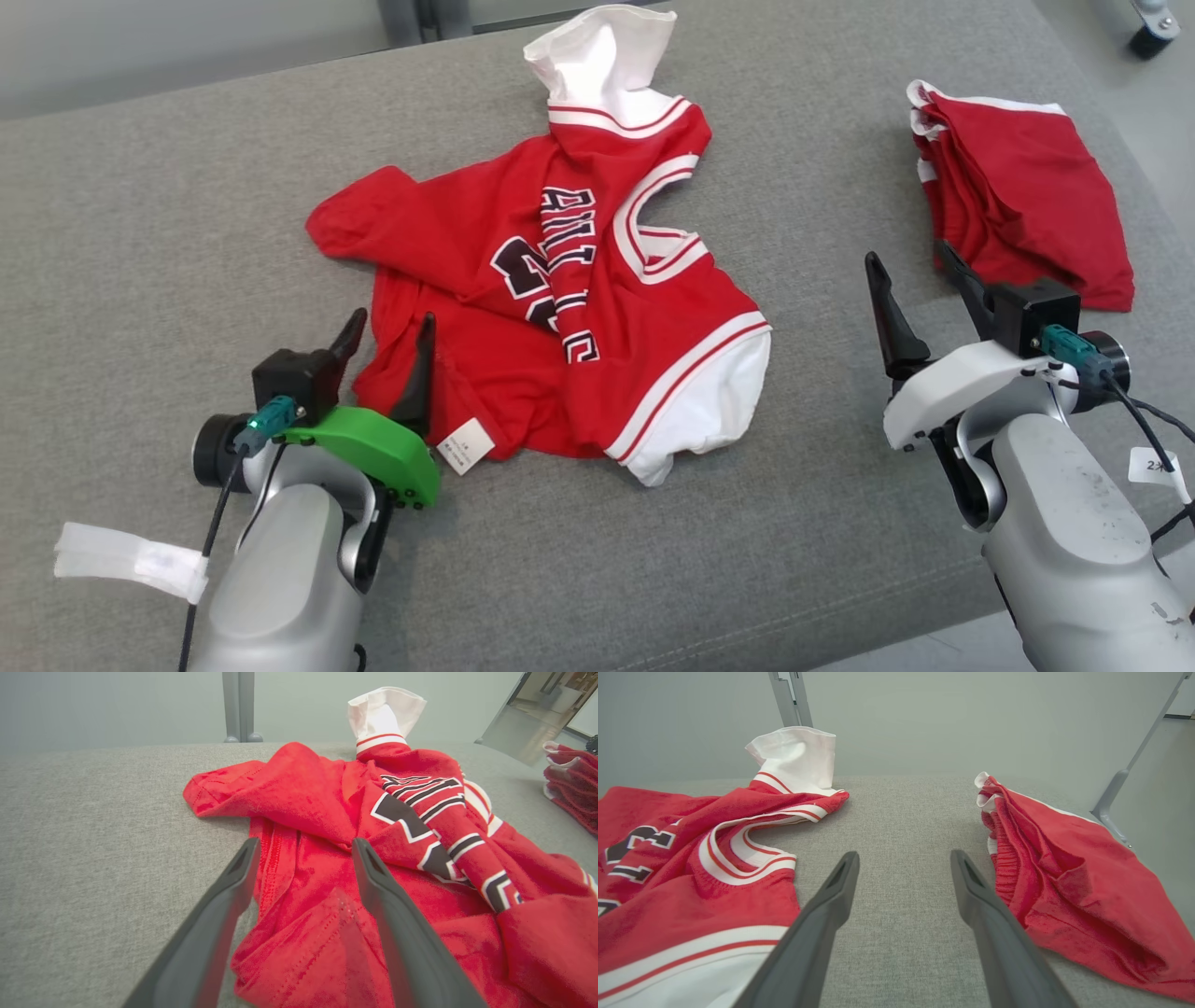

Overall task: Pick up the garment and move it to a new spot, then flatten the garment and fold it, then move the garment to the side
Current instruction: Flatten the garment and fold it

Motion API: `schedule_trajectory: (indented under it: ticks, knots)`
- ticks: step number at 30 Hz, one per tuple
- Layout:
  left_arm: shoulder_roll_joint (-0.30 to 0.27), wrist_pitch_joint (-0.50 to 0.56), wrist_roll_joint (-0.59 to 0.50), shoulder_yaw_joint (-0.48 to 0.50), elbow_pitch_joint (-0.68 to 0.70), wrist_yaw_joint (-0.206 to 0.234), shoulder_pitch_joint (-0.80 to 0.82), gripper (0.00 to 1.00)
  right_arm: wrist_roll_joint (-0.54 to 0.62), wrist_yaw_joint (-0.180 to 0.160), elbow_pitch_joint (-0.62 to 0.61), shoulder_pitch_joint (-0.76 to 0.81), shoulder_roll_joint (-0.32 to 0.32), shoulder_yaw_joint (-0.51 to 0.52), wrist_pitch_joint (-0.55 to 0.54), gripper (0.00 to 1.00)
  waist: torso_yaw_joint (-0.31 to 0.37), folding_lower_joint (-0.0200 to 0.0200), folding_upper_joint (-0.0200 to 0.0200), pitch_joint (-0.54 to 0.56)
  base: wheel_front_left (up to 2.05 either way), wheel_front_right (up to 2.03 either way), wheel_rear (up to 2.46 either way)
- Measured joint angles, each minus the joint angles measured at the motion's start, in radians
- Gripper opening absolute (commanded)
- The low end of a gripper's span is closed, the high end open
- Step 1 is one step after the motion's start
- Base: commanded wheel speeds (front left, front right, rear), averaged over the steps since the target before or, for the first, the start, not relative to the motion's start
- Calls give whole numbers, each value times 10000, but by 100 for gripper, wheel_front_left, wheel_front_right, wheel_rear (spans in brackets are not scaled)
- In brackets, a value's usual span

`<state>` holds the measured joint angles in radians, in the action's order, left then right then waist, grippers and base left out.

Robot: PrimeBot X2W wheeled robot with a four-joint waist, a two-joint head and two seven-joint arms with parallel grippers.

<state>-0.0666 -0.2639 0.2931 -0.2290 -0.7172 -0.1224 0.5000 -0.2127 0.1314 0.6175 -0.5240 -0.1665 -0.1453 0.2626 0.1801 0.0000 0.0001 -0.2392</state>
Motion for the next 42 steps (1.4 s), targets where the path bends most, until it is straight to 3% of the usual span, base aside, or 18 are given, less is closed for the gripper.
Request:
schedule_trajectory:
  ticks: [6, 12, 13, 14, 15, 22, 29, 41, 42]
  knots:
    - [-140, 0, -527, 355, -1264, 566, 741, 100, 4, 0, -123, 13, 105, 56, 0, 100, 487, 0, 0, -360, 0, 0, 0]
    - [-48, -15, -677, 441, -1883, 548, 912, 100, 23, 0, -171, 88, 146, 267, 0, 100, 577, 0, 0, -605, 0, 0, 0]
    - [-35, -15, -667, 495, -1931, 550, 951, 76, 27, 0, -171, 91, 171, 272, 0, 100, 545, 0, 0, -605, 0, 0, 0]
    - [-19, -15, -667, 523, -1946, 552, 965, 32, 36, 0, -171, 91, 215, 268, 0, 100, 509, 0, 0, -600, 0, 0, 0]
    - [-2, -13, -667, 579, -1919, 552, 965, 0, 40, 0, -176, 90, 261, 261, 0, 100, 476, 0, 0, -596, 0, 0, 0]
    - [113, -4, -414, 1064, -1670, 431, 889, 0, 44, 0, -207, 83, 305, 274, 0, 100, 211, 0, 0, -550, 0, 0, 0]
    - [115, 0, -23, 2545, -479, 581, 654, 0, 31, 0, -171, 213, 182, 558, 0, 100, -219, 0, 0, -420, 0, 0, 0]
    - [-943, 0, -330, 4514, -598, 1057, -227, 0, 33, 0, -10, 393, 364, 545, 0, 100, -941, 0, 0, -25, 0, 0, 0]
    - [-993, 0, -372, 4591, -665, 1066, -248, 25, 31, 0, 6, 393, 355, 535, 0, 100, -986, 0, -1, -5, 0, 0, 0]
